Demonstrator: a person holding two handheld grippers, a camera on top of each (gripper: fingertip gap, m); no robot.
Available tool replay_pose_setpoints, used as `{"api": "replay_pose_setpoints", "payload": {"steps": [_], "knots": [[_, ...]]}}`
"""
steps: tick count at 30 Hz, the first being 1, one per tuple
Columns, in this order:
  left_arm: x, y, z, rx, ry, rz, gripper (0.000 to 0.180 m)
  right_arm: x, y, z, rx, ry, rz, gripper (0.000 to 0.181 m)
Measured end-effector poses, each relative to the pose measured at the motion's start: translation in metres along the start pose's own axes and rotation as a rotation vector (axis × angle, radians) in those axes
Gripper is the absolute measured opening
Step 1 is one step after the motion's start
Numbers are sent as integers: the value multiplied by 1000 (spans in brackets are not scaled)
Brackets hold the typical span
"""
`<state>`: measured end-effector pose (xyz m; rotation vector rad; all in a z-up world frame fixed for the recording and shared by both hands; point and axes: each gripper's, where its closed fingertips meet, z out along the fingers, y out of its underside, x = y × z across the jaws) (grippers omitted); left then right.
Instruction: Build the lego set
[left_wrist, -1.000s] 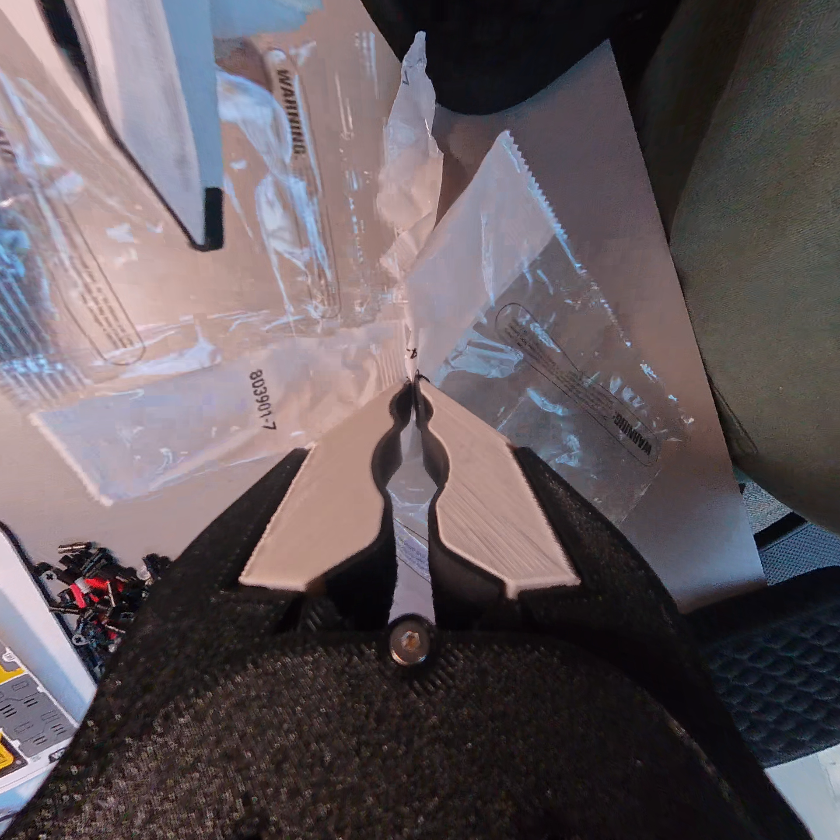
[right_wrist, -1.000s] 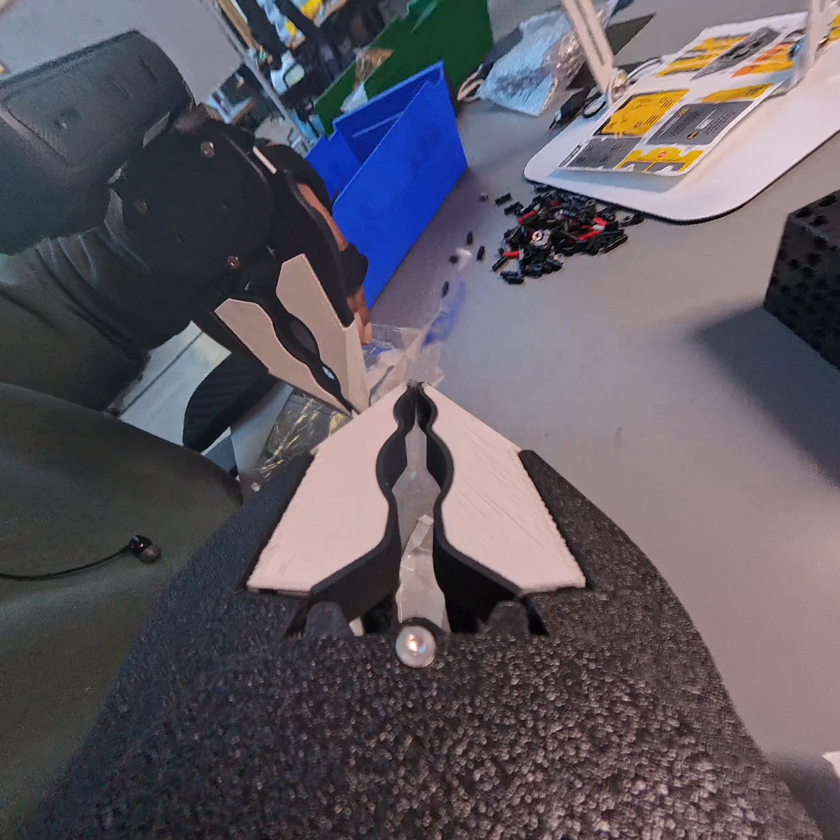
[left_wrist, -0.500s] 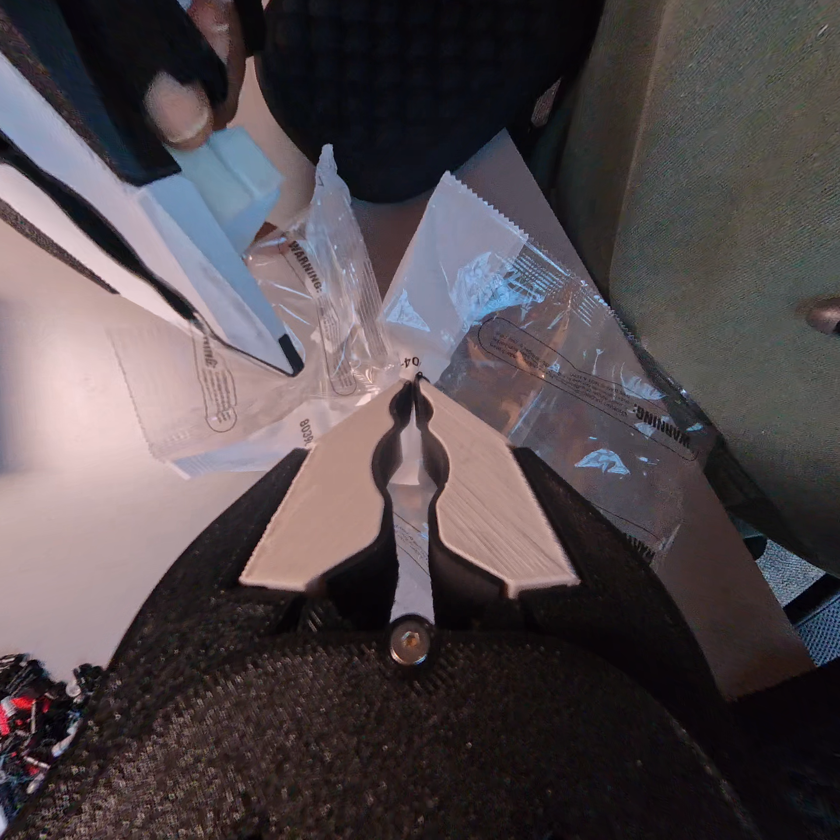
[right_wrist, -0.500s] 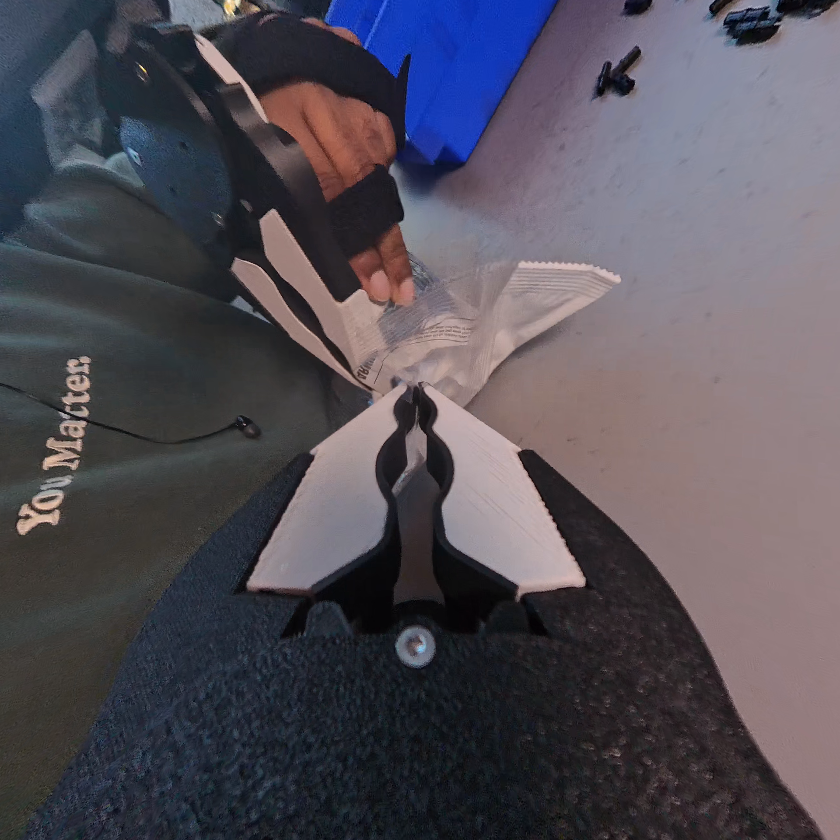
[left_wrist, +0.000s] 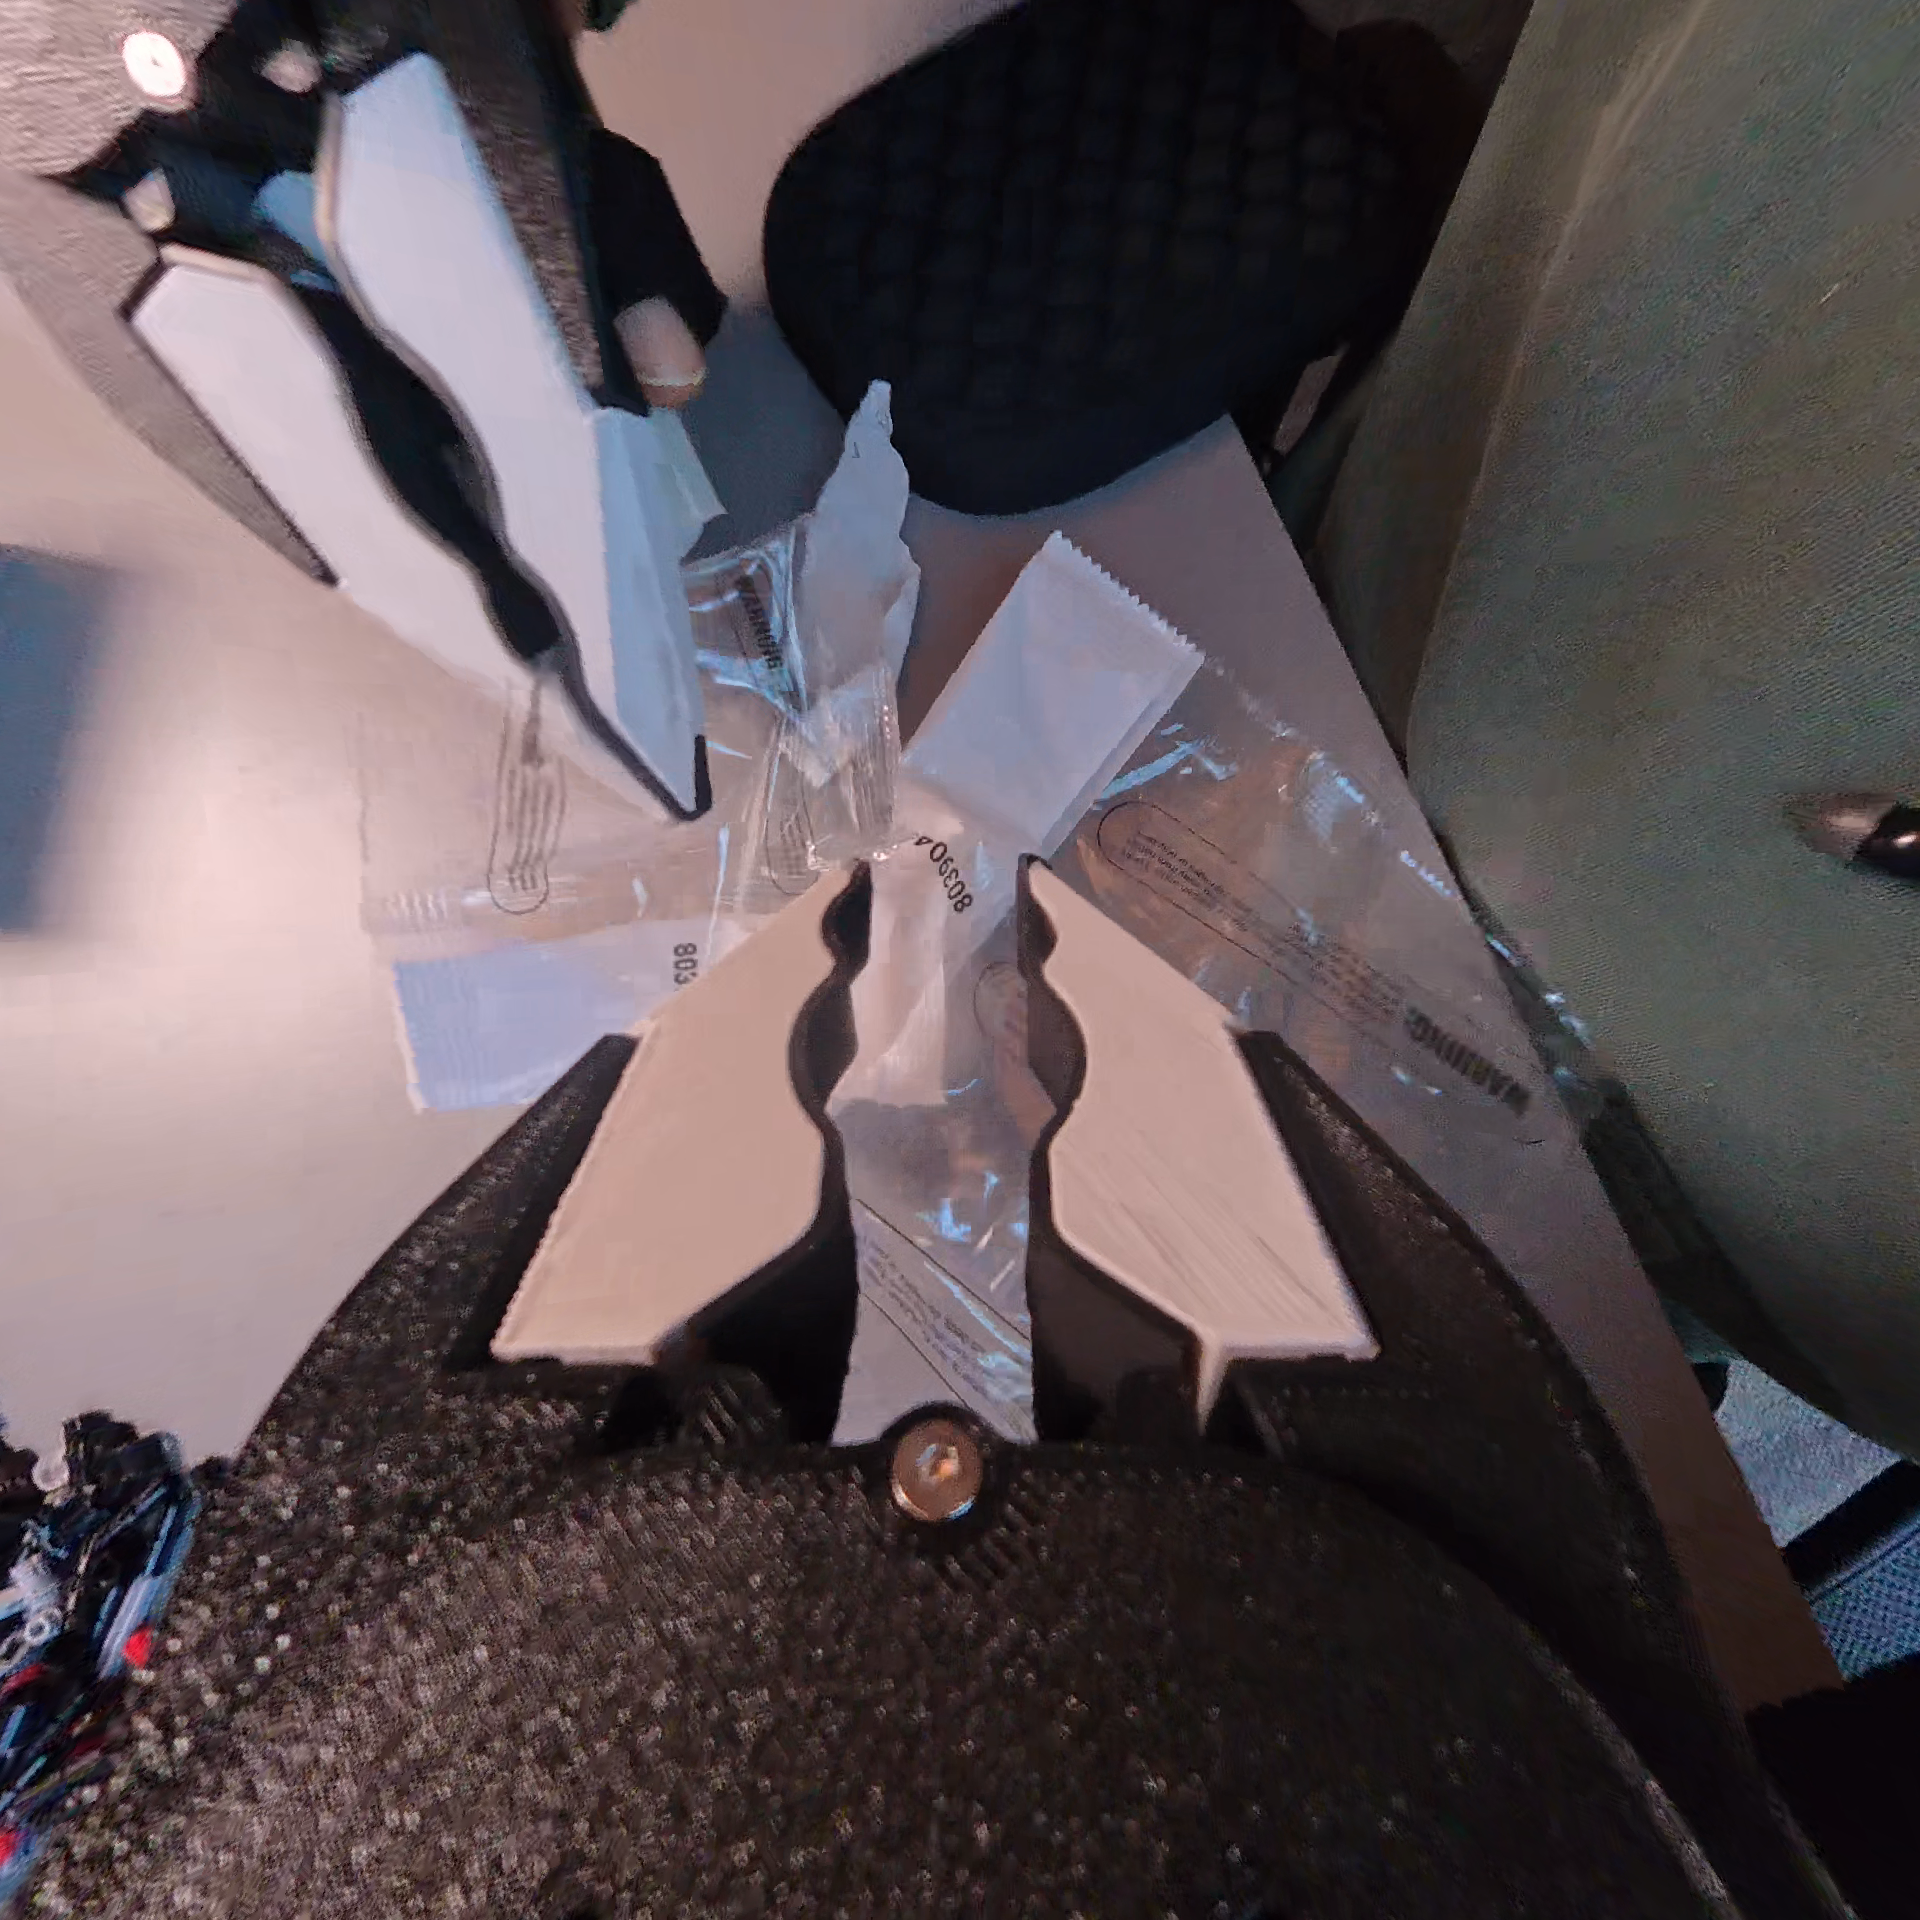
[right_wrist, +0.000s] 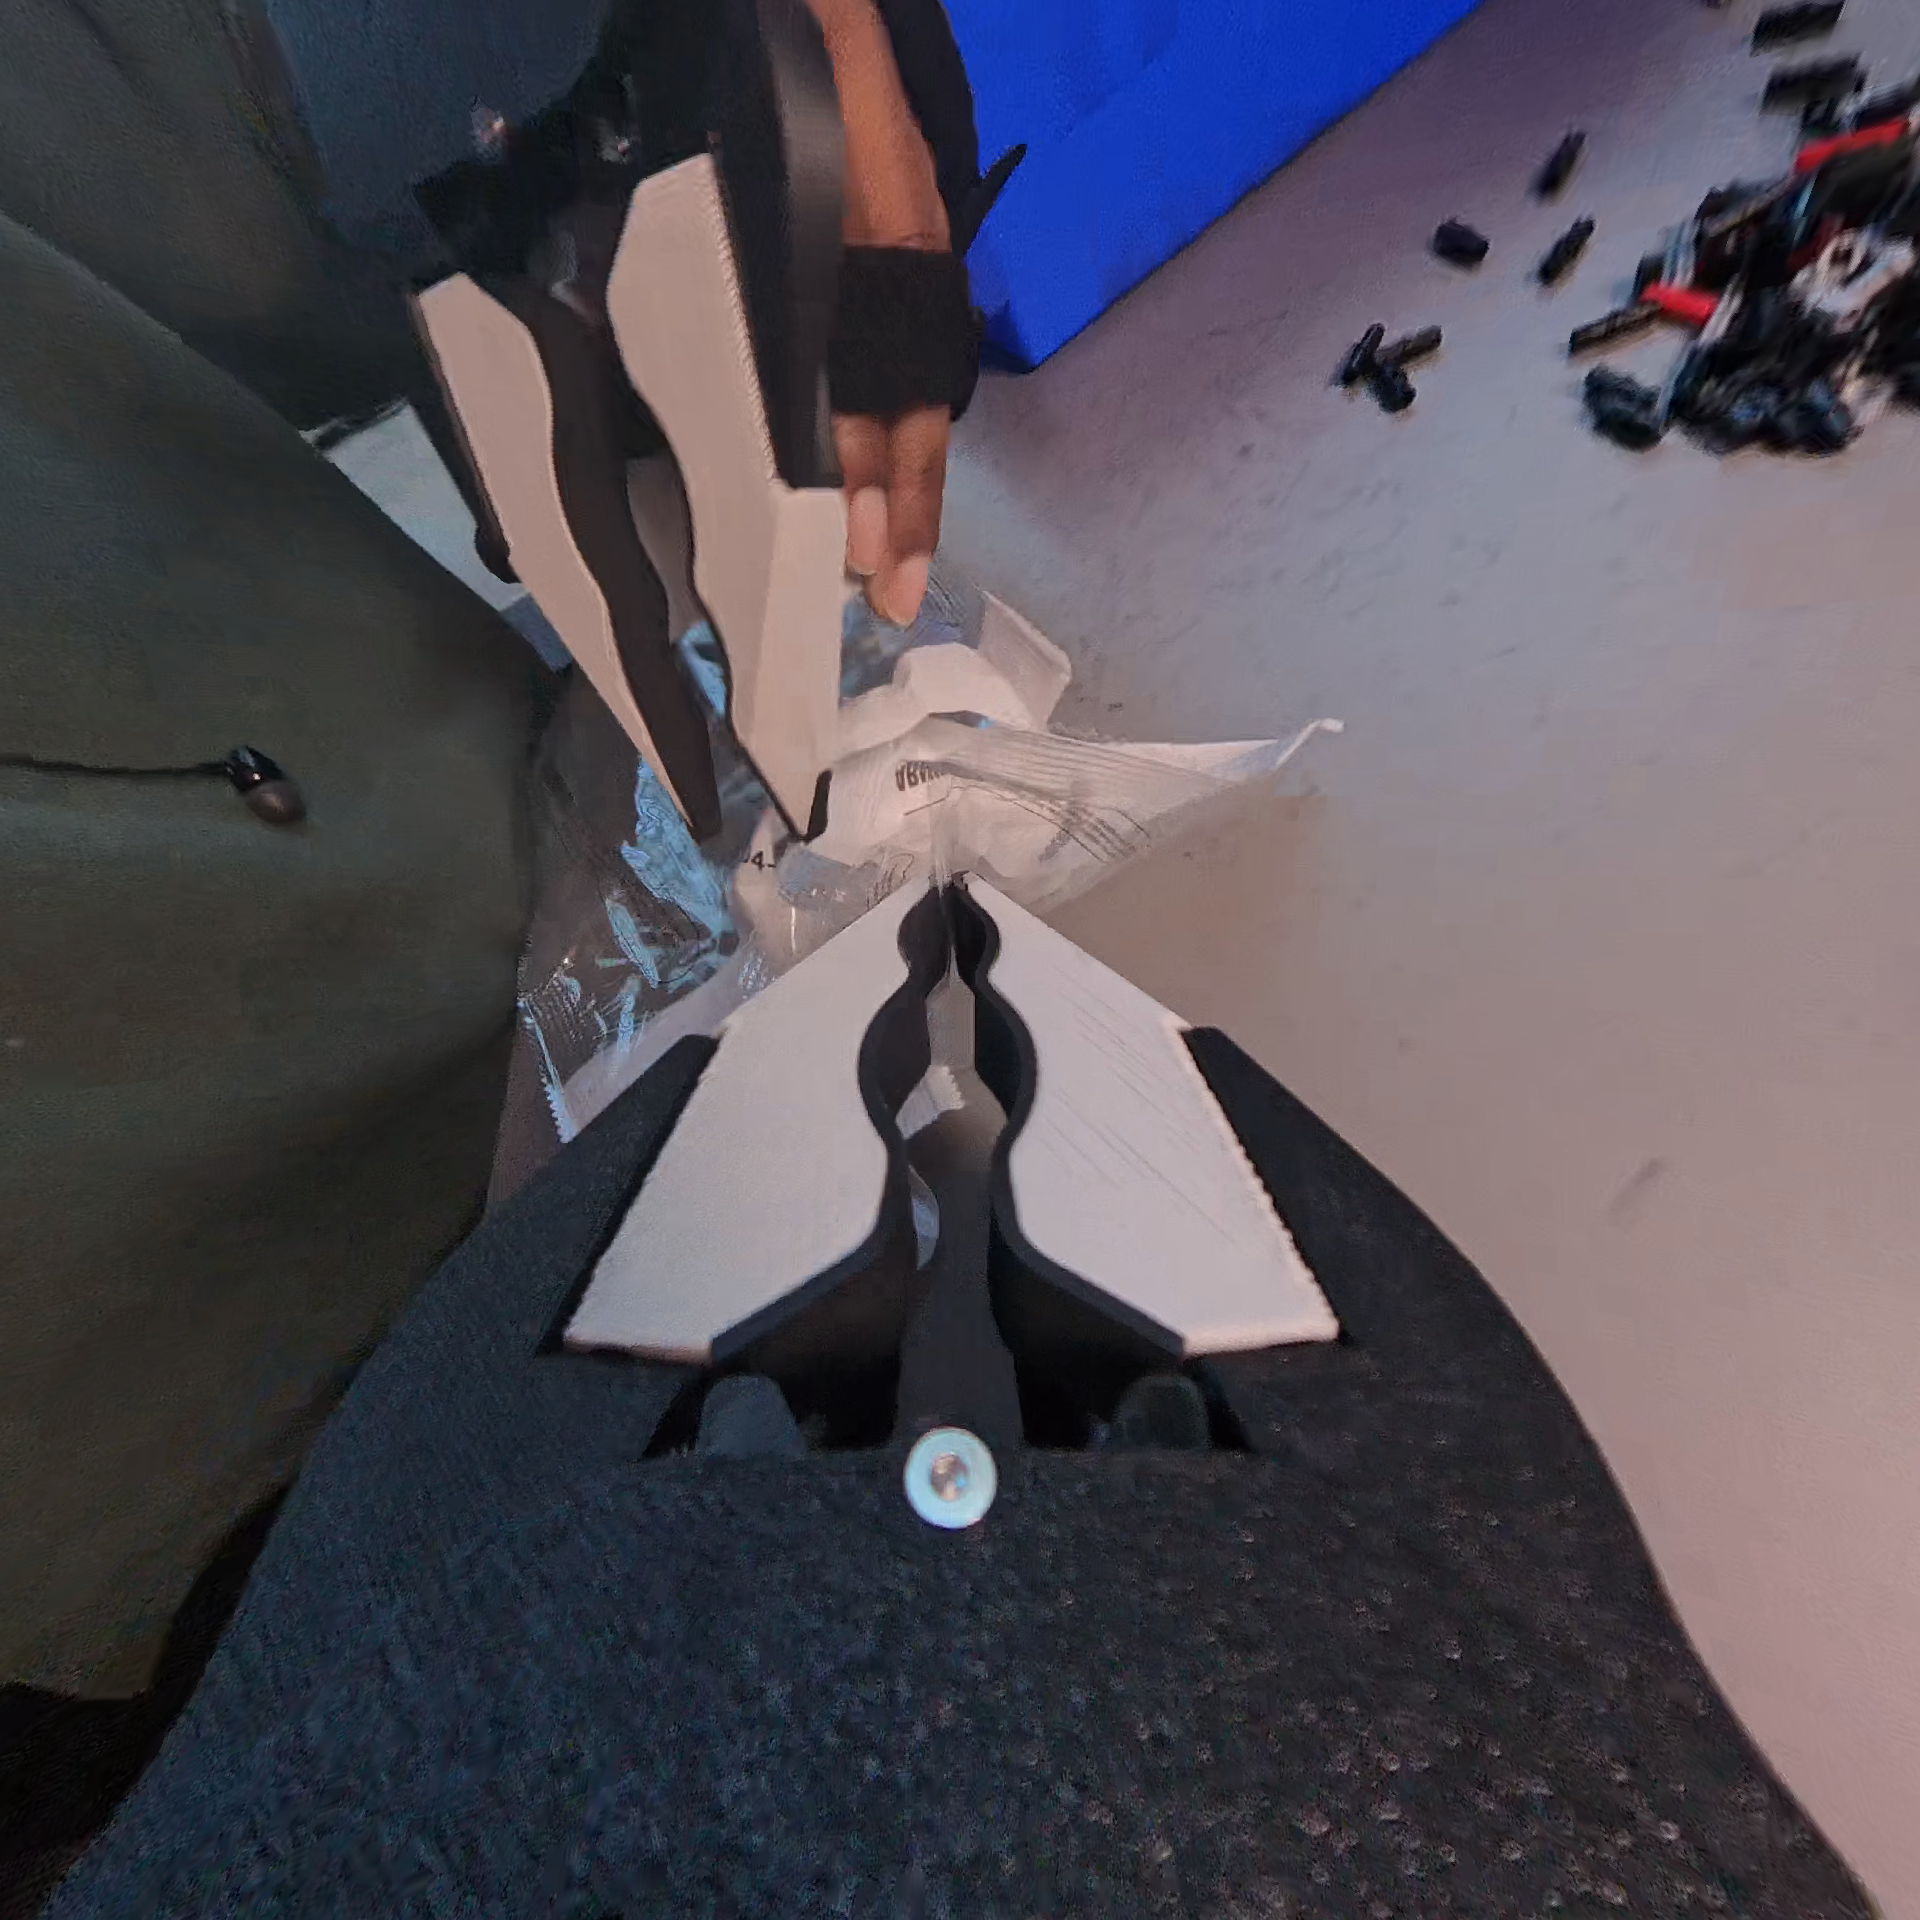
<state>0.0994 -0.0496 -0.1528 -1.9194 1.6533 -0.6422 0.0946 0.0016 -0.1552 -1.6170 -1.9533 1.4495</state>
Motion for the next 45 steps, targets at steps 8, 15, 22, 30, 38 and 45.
{"api": "replay_pose_setpoints", "payload": {"steps": [8, 15, 22, 30, 38, 45], "knots": [[-58, -29, -87, 390, -197, -341, 92, -17, -60, -59, 413, -36, -69, 0], [-55, -43, -87, 436, -349, -149, 106, -30, -99, -106, 717, -225, 154, 0], [-45, -65, -97, 353, -683, 266, 116, -48, -91, -67, 597, -346, 427, 0], [-25, -45, -78, 310, -668, 258, 88, -42, -62, -25, 465, -285, 598, 0], [-19, -27, -81, 597, -423, -326, 122, -41, -82, -44, 614, -192, 447, 0], [-8, -46, -78, 671, -352, -263, 114, -51, -82, -28, 559, -226, 428, 0]]}}
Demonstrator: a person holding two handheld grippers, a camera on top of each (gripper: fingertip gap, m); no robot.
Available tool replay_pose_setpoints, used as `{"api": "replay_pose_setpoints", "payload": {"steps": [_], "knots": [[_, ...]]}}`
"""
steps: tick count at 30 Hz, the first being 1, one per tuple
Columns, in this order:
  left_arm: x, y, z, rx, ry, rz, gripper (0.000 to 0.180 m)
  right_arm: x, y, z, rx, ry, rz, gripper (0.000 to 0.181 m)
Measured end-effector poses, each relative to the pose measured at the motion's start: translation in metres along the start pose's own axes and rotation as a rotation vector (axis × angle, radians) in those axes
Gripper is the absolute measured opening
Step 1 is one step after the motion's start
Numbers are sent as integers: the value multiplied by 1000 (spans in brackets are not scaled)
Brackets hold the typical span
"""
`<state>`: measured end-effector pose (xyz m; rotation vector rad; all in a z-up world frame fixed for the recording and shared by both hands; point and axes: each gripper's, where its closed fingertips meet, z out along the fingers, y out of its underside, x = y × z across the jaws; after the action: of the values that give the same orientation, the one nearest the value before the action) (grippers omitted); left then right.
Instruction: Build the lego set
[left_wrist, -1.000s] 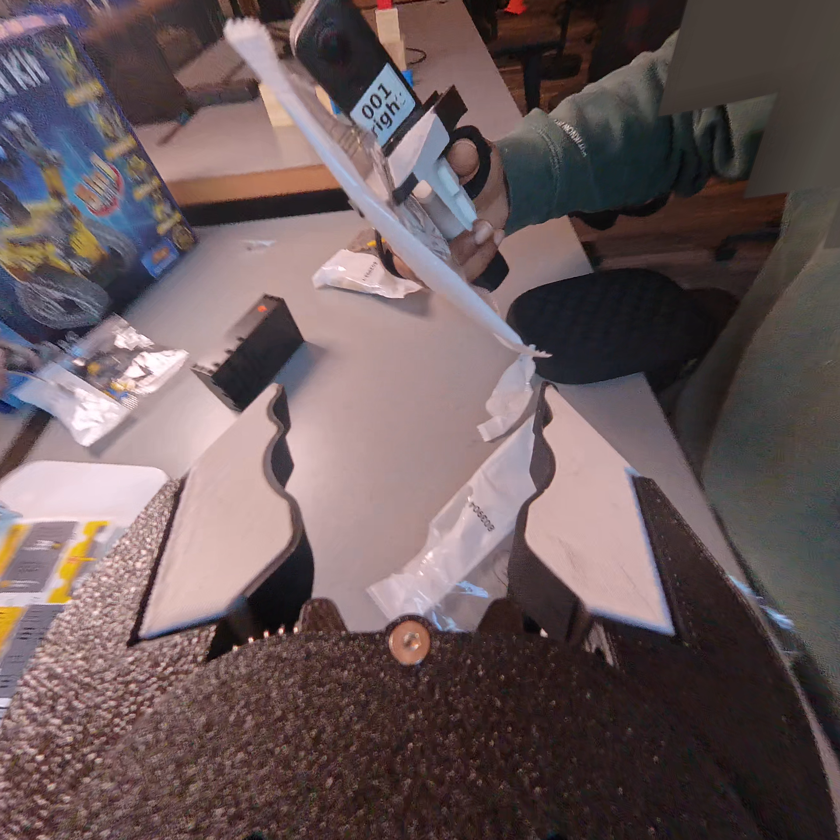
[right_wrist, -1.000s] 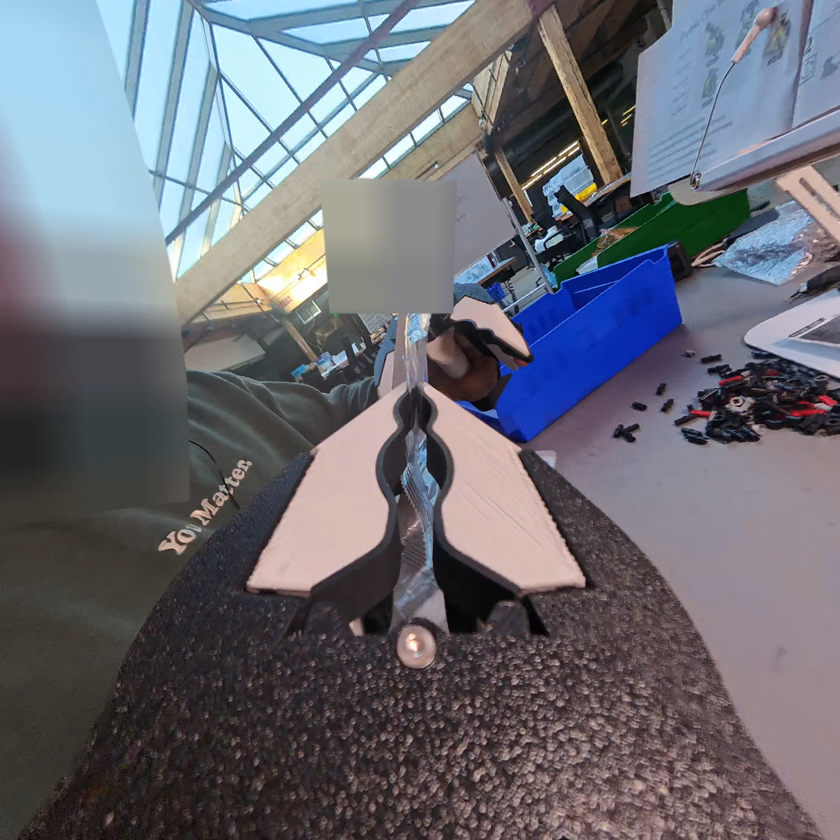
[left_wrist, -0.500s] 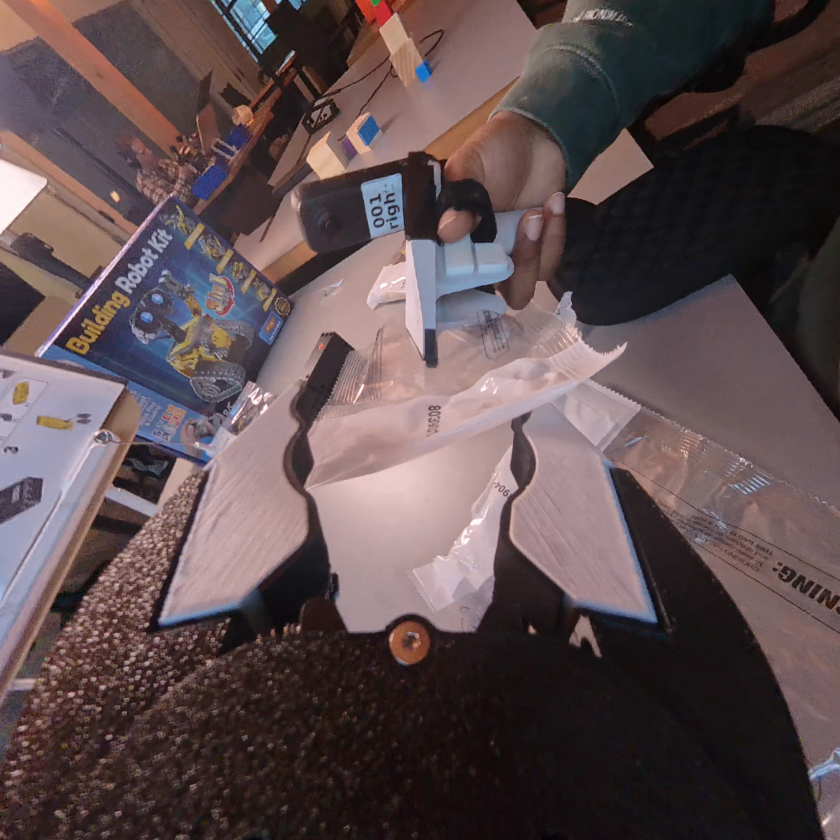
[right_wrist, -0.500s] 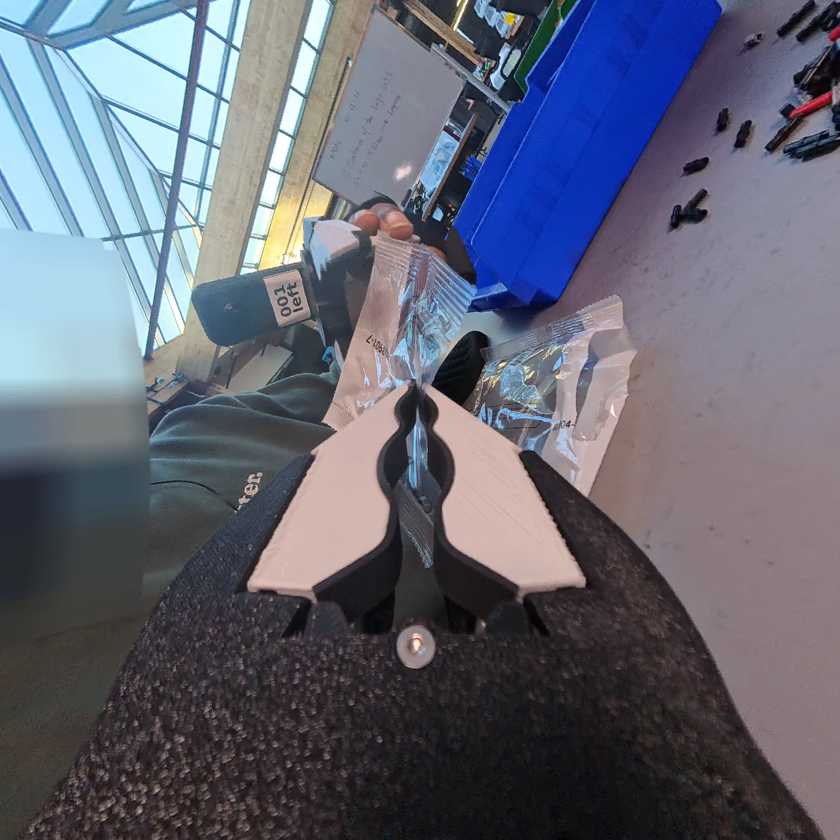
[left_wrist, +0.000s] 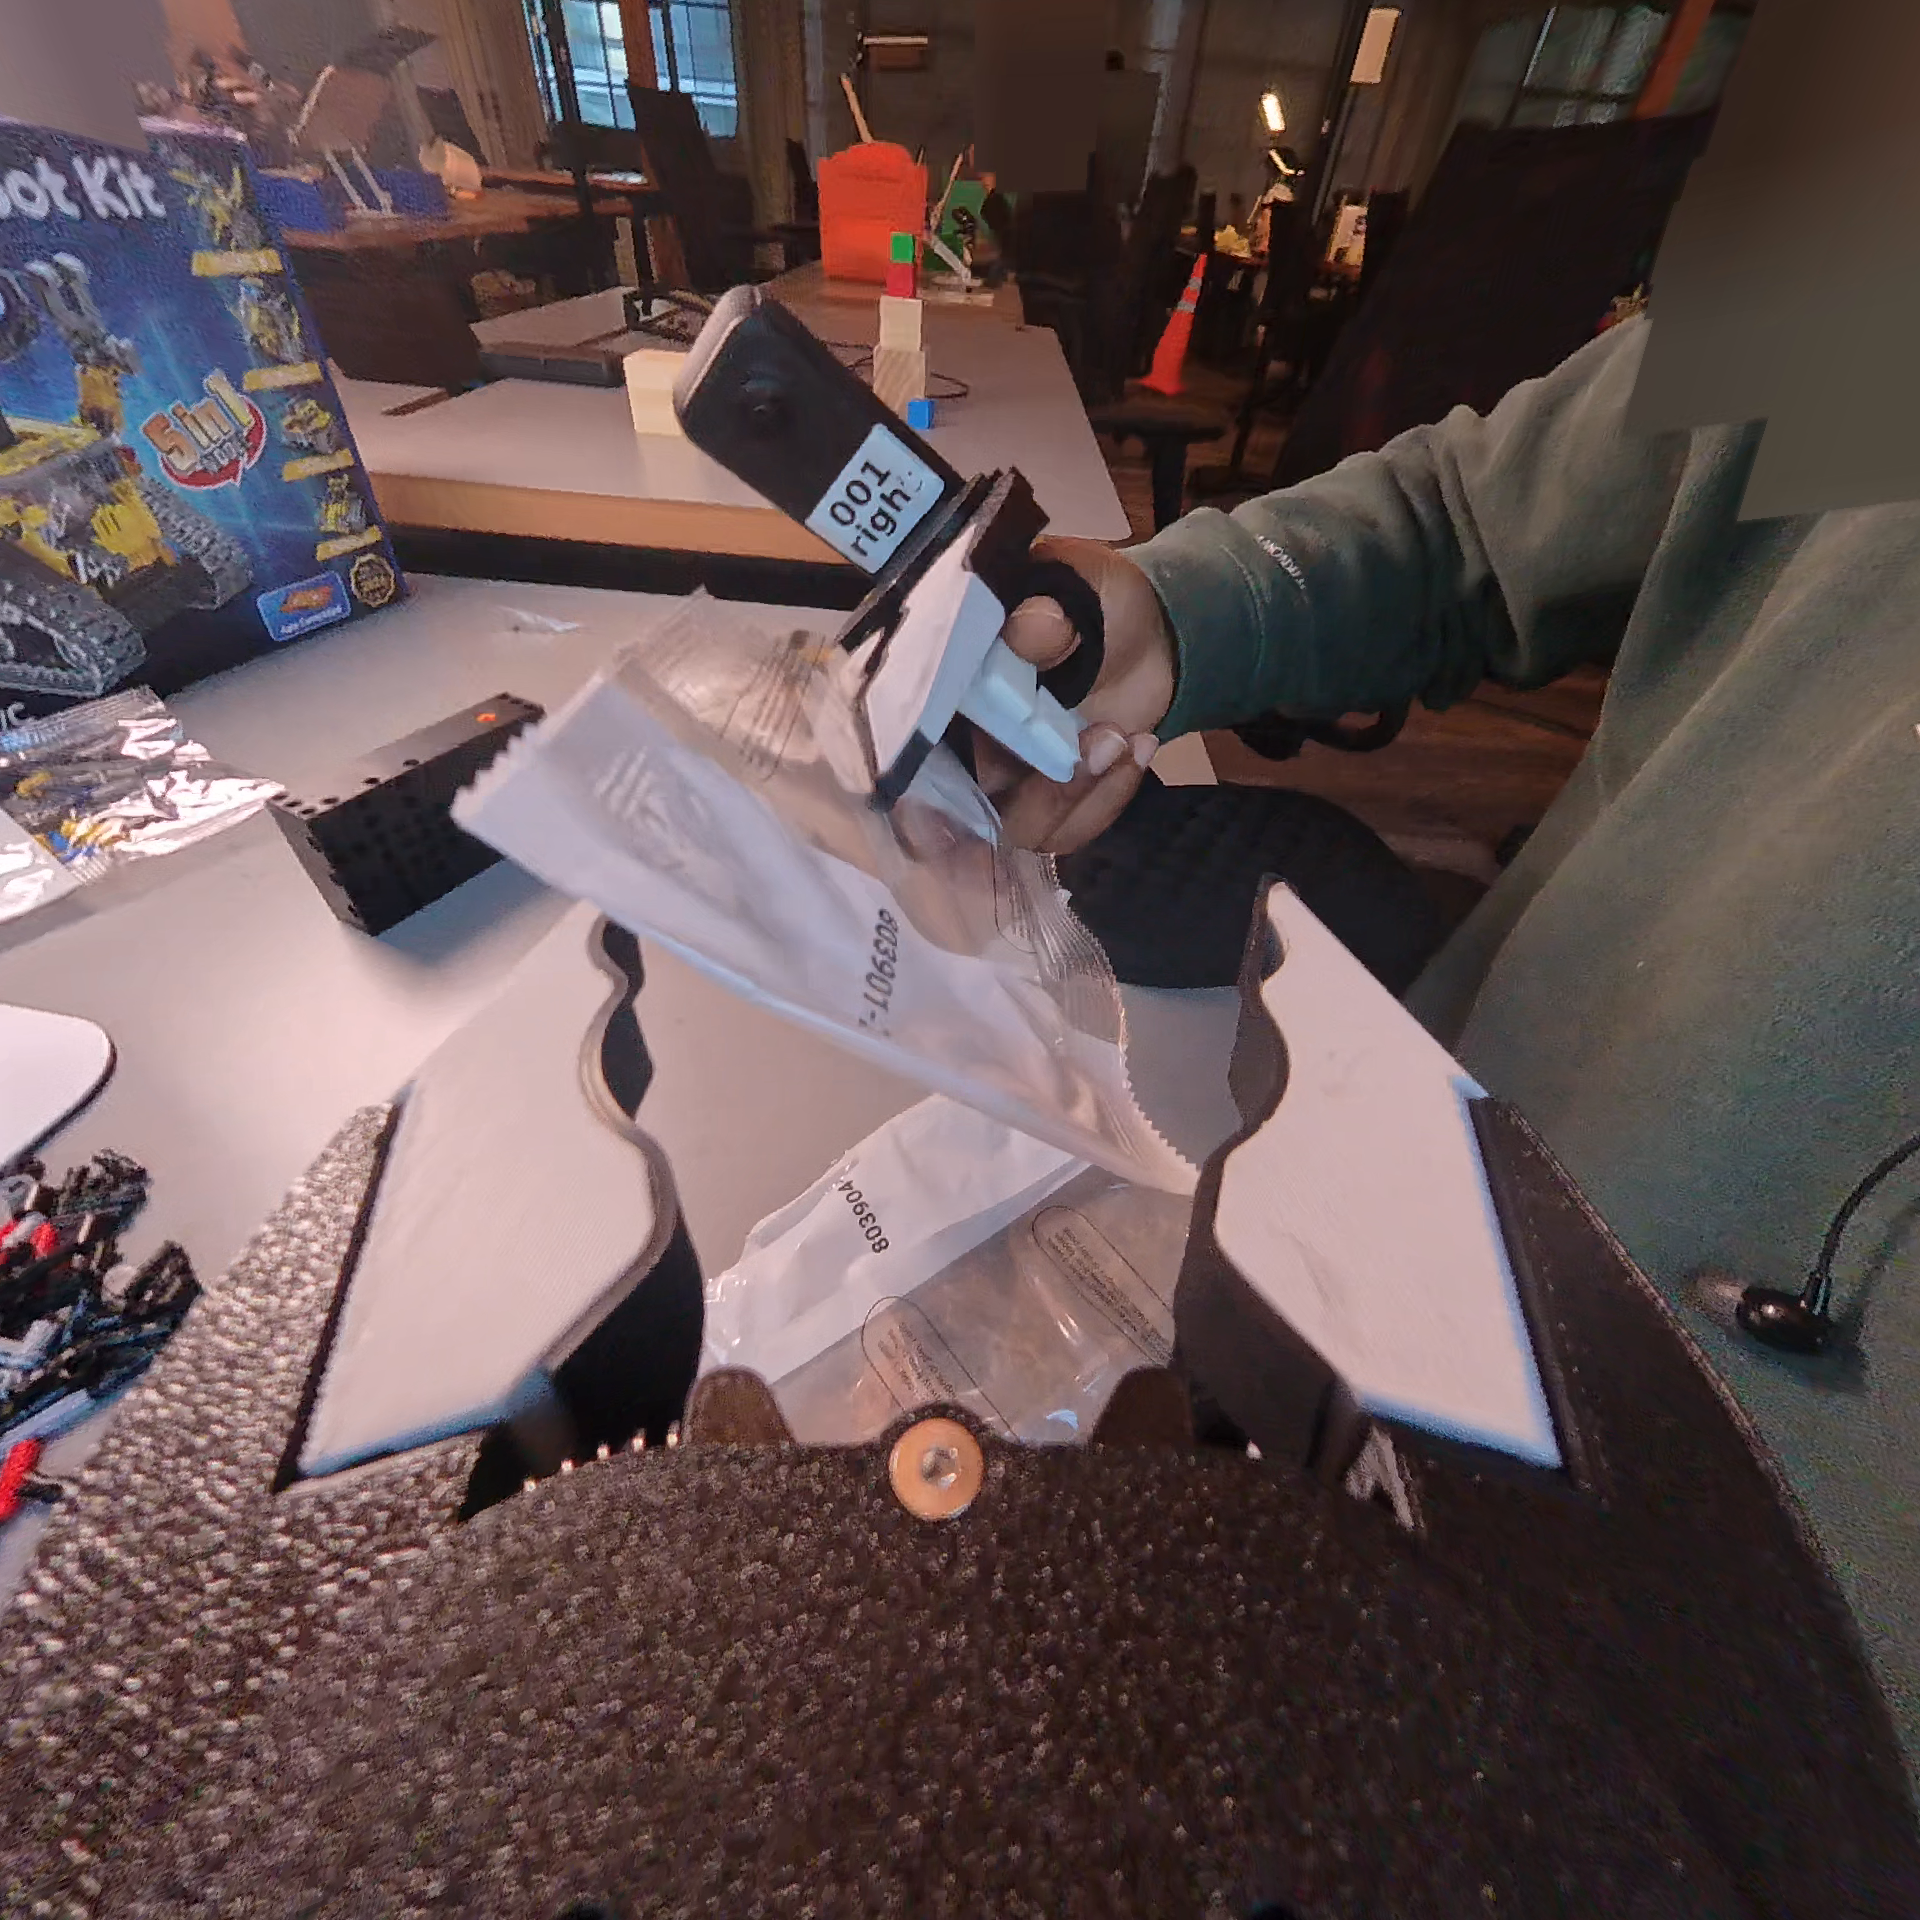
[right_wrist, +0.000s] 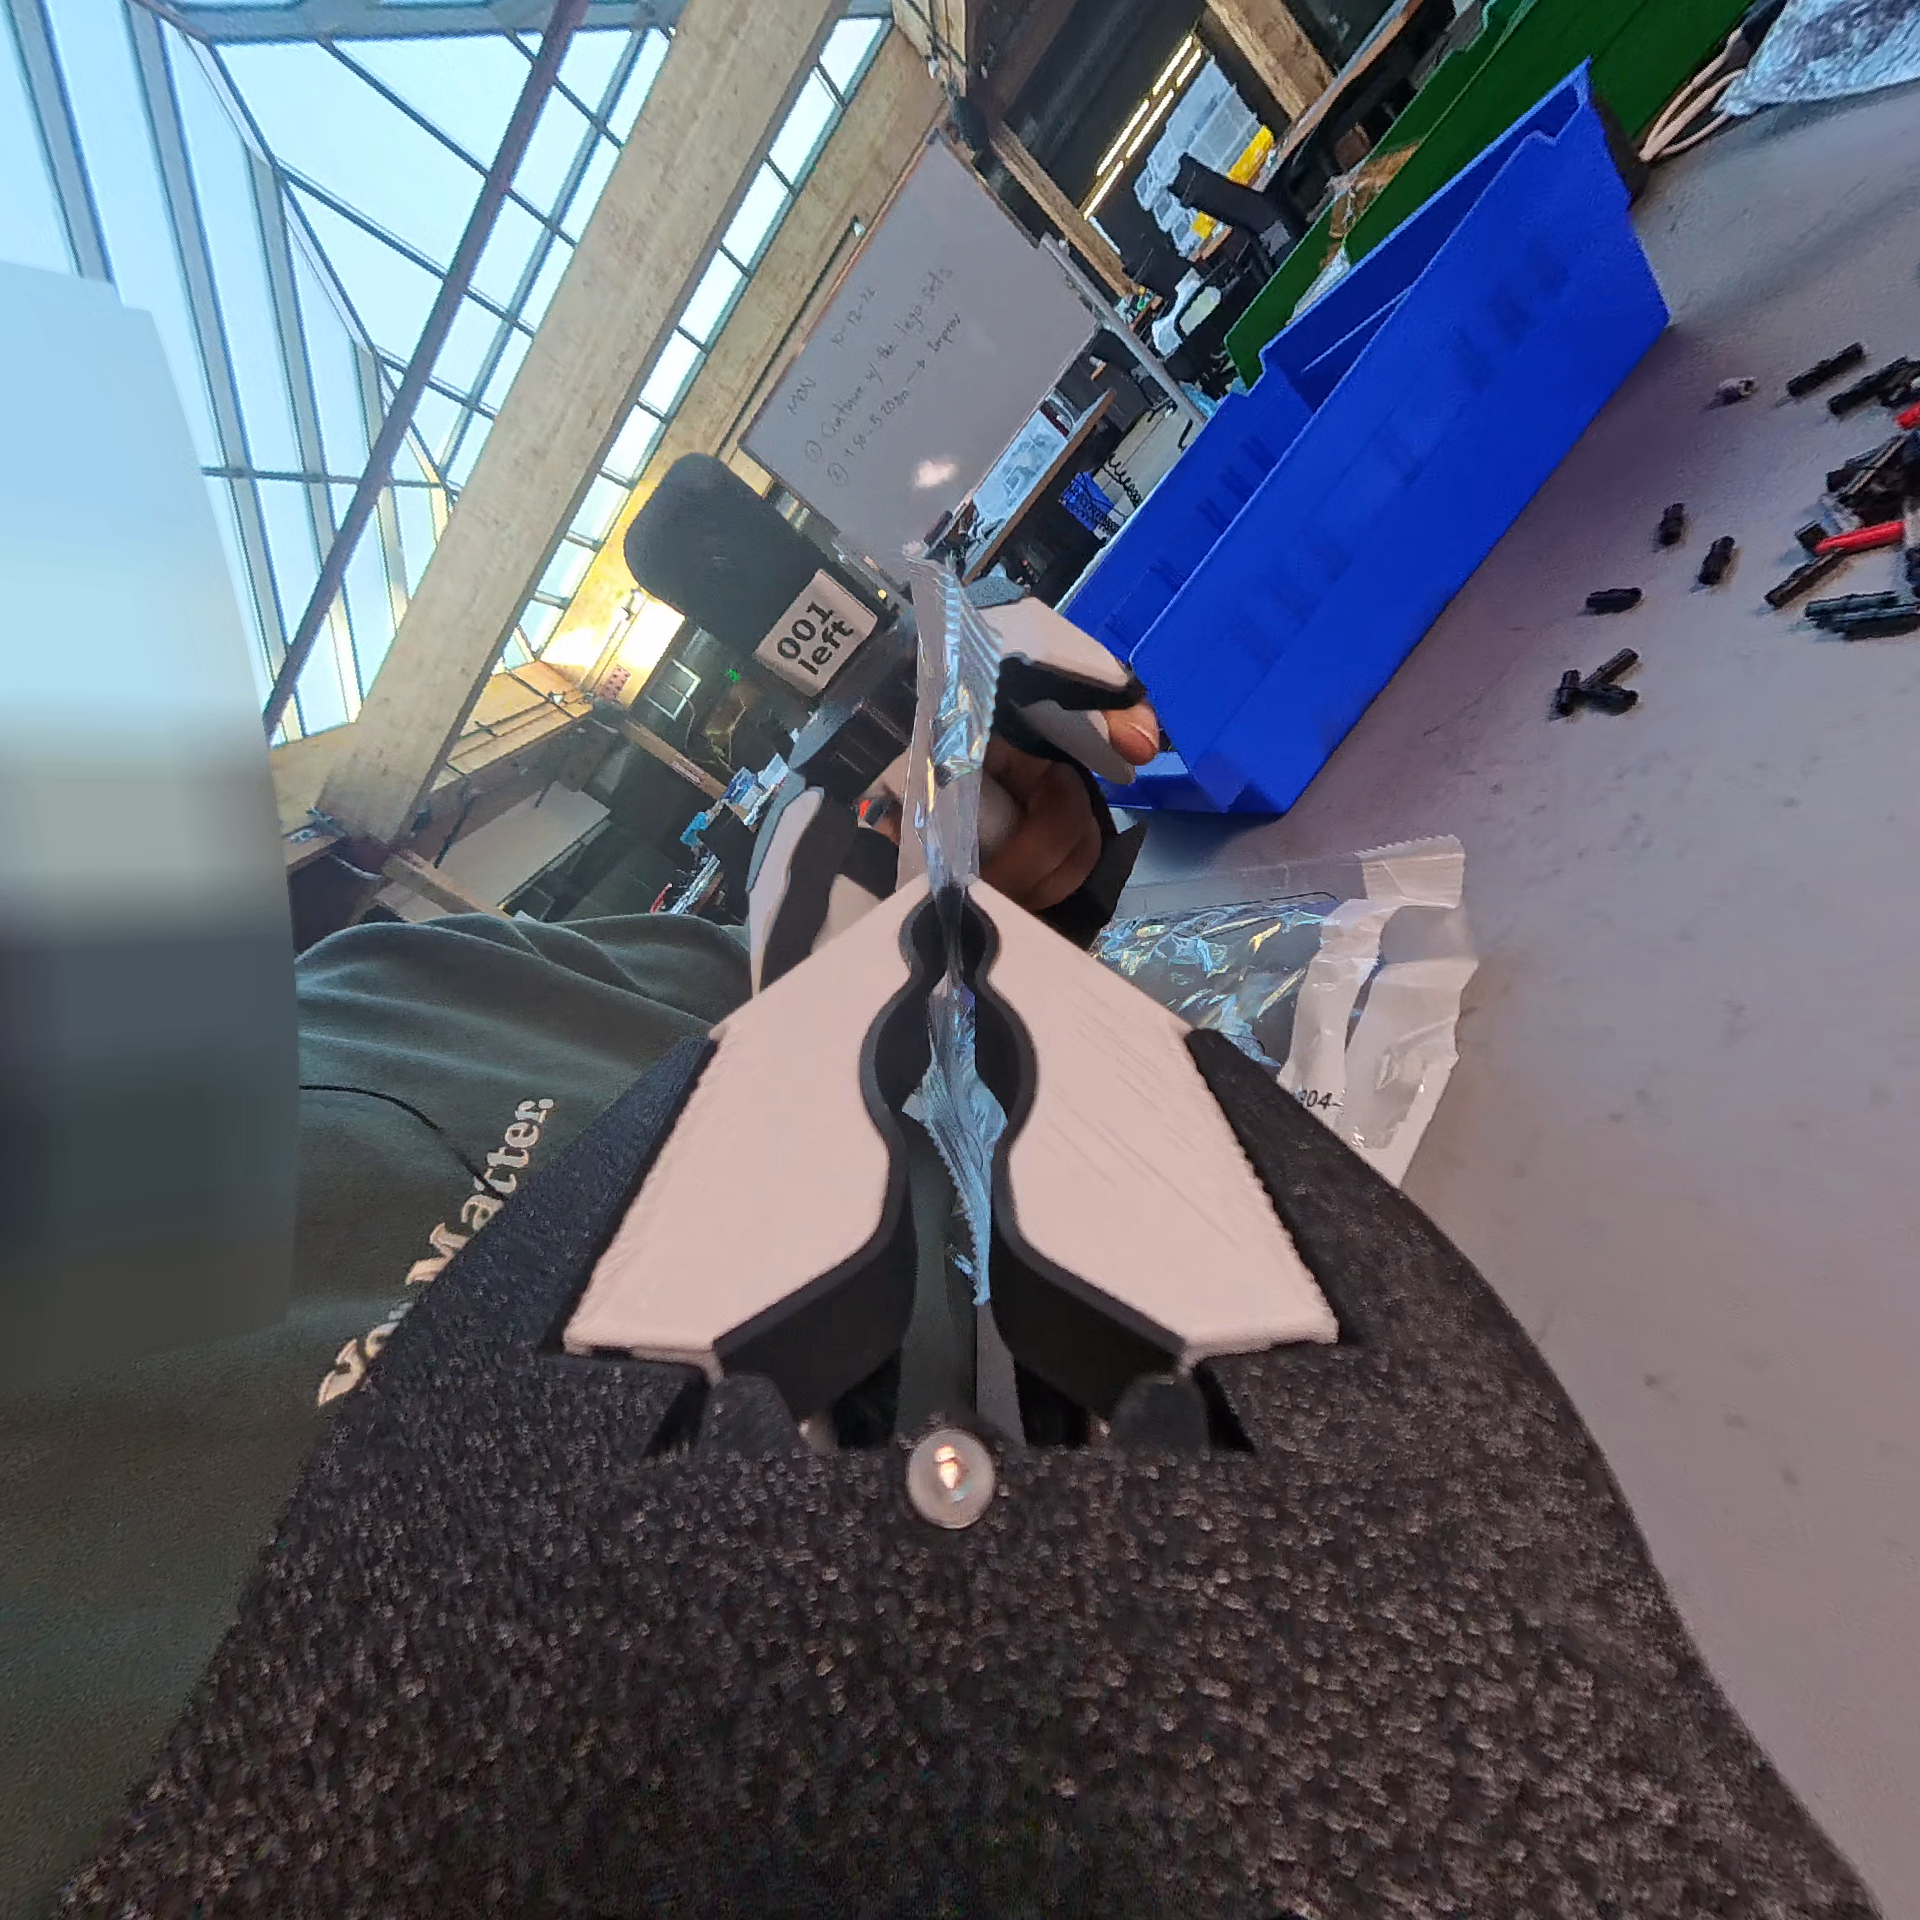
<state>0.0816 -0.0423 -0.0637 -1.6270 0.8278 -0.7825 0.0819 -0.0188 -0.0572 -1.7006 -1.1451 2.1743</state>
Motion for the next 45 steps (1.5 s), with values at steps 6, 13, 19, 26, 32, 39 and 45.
{"api": "replay_pose_setpoints", "payload": {"steps": [6, 13, 19, 26, 32, 39, 45], "knots": [[15, 23, -5, -137, -11, 357, 114, -1, -7, -7, 39, -40, 141, 0], [-2, 17, -4, -108, -140, 435, 109, 9, 11, 5, -20, -22, 231, 0], [5, 25, -1, -104, -109, 435, 103, 24, 29, 9, -104, 77, 235, 0], [20, 20, -1, -12, -42, 416, 74, 25, 46, 14, -194, 94, 232, 0], [18, 16, -9, 60, -36, 340, 0, 25, 61, 15, -262, 96, 206, 0], [-9, -1, -25, 166, -71, -22, 0, 14, 36, 7, -154, 76, -91, 0], [-1, -11, -31, 202, 48, -119, 6, -15, 29, 3, -97, -81, 7, 0]]}}
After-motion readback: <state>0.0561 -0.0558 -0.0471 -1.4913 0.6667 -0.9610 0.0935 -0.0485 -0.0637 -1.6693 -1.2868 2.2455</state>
